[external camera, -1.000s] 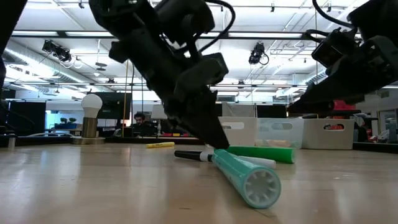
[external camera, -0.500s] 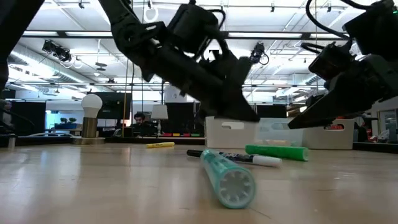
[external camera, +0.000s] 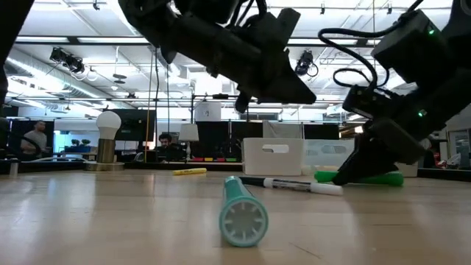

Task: Pick & Place Markers
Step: Put the green highlighter pen into the transparent bin

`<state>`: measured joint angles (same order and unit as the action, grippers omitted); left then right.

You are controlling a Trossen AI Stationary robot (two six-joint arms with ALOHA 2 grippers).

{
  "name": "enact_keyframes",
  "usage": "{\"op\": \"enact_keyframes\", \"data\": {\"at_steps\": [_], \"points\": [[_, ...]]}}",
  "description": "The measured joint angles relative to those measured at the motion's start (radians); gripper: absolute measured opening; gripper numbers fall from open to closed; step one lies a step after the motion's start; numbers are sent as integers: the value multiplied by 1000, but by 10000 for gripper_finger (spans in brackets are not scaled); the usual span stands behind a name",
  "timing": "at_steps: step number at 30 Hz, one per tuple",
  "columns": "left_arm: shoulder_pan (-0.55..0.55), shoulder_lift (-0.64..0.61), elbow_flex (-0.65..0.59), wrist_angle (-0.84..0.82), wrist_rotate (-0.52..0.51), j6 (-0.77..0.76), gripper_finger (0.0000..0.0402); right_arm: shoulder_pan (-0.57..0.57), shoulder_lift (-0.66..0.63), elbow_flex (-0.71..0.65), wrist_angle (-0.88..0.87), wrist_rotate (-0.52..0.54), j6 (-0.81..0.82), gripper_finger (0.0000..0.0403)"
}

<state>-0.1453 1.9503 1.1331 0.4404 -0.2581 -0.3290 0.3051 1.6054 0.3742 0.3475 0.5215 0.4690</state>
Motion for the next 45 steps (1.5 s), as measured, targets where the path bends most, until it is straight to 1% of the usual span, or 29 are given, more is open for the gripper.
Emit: {"op": "enact_keyframes", "data": {"at_steps": [2,4,9,11,12,15,17,20,23,25,27,31,33,35,38,41,45], "points": [[-23,0,-1,-12,-28,0,8,0,1,6,-41,-7,65,233],[-45,0,-1,-23,-68,0,10,-1,-2,3,-68,-6,113,203],[-90,0,-1,-109,-181,-35,8,-3,-15,-1,-120,-5,161,102],[-100,0,-1,-143,-212,-53,8,-3,-23,-3,-122,-9,160,62],[-103,0,-1,-164,-221,-60,8,-3,-35,-4,-125,-18,153,49],[-108,1,-1,-191,-243,-79,12,-6,-100,6,-176,-49,116,49],[-108,1,-1,-191,-247,-79,13,-22,-167,35,-288,-71,99,49],[-108,1,-1,-191,-253,-79,13,-90,-281,131,-462,-43,101,49],[-108,1,-1,-188,-277,-78,13,-201,-360,236,-677,-40,73,49],[-108,1,-1,-185,-290,-78,13,-302,-399,318,-745,-45,38,49],[-107,2,-1,-185,-292,-77,14,-419,-410,390,-791,-84,-5,49],[-108,2,-1,-185,-292,-77,14,-665,-363,509,-837,-257,-51,49],[-108,2,-1,-185,-292,-77,14,-760,-312,545,-852,-307,-56,49],[-107,3,-1,-185,-292,-77,14,-828,-245,564,-860,-329,-46,49],[-107,3,-1,-184,-292,-77,14,-903,-149,584,-845,-343,-26,49],[-108,3,-1,-183,-292,-76,14,-933,-59,593,-807,-337,-4,49],[-107,3,-1,-182,-292,-76,14,-947,20,597,-739,-282,12,49]]}}
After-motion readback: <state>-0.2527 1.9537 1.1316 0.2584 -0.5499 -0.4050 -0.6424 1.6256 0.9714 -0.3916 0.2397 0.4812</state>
